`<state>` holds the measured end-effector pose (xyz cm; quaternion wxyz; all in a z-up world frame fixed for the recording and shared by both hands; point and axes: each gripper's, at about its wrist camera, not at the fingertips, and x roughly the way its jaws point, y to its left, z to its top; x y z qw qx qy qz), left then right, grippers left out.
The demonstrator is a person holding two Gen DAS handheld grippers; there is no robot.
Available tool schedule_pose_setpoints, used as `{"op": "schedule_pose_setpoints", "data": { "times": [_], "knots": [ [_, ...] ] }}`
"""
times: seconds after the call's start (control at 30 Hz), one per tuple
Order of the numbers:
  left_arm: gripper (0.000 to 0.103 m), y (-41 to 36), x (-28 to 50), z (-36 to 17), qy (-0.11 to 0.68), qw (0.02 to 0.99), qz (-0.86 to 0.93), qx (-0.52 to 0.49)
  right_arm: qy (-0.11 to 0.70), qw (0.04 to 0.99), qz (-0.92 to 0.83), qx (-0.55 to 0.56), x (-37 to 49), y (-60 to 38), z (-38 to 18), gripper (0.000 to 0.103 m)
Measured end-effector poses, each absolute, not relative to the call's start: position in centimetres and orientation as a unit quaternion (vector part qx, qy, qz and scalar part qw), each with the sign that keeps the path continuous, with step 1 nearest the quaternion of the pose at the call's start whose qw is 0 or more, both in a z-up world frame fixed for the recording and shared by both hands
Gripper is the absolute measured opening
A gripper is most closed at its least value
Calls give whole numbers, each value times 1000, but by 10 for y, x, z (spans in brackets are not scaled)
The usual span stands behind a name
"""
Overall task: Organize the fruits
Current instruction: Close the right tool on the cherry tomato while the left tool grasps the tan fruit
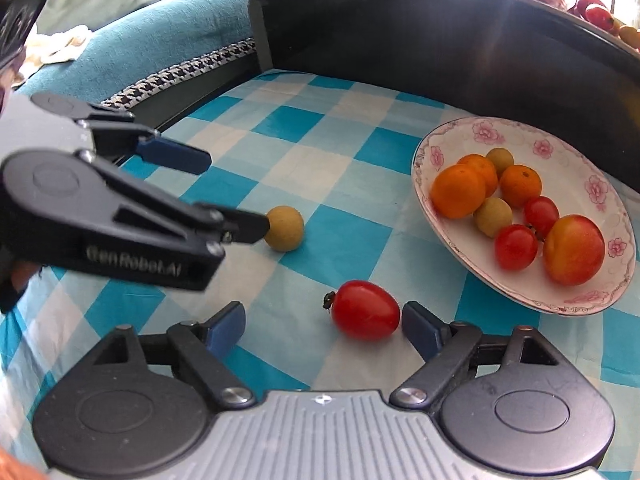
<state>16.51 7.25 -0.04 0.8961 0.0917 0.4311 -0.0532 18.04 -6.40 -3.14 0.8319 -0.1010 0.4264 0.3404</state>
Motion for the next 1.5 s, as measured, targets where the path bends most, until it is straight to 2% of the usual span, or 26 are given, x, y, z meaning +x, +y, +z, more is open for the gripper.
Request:
{"op": "schedule_pose_setpoints", "data": {
  "times": [0.13,0.2,0.27,0.37,0.6,0.93,1.0,1.27,1.37,1.5],
  "knots": [
    [77,76,165,1,430,897,-51,88,426,832,346,-78,182,-69,-32,91],
    [78,76,164,1,430,897,-52,87,418,841,332,-89,180,-69,-32,80],
    [78,76,164,1,431,897,-53,87,409,850,313,-112,178,-66,-30,57],
    [78,74,164,1,431,896,-56,89,411,853,301,-111,182,-69,-27,40],
    [78,64,169,-11,437,892,-73,90,408,853,287,-153,177,-69,-24,38],
    [75,49,177,-23,429,894,-88,91,428,849,273,-146,151,-107,0,38],
    [63,48,178,-27,432,893,-87,95,430,850,269,-143,145,-113,5,38],
    [39,47,176,-26,436,892,-91,75,429,854,267,-124,128,-127,21,38],
    [39,43,162,-27,437,890,-96,89,430,856,263,-116,124,-132,23,38],
    [34,41,146,-26,440,889,-91,87,433,858,256,-108,118,-140,21,38]
  ]
}}
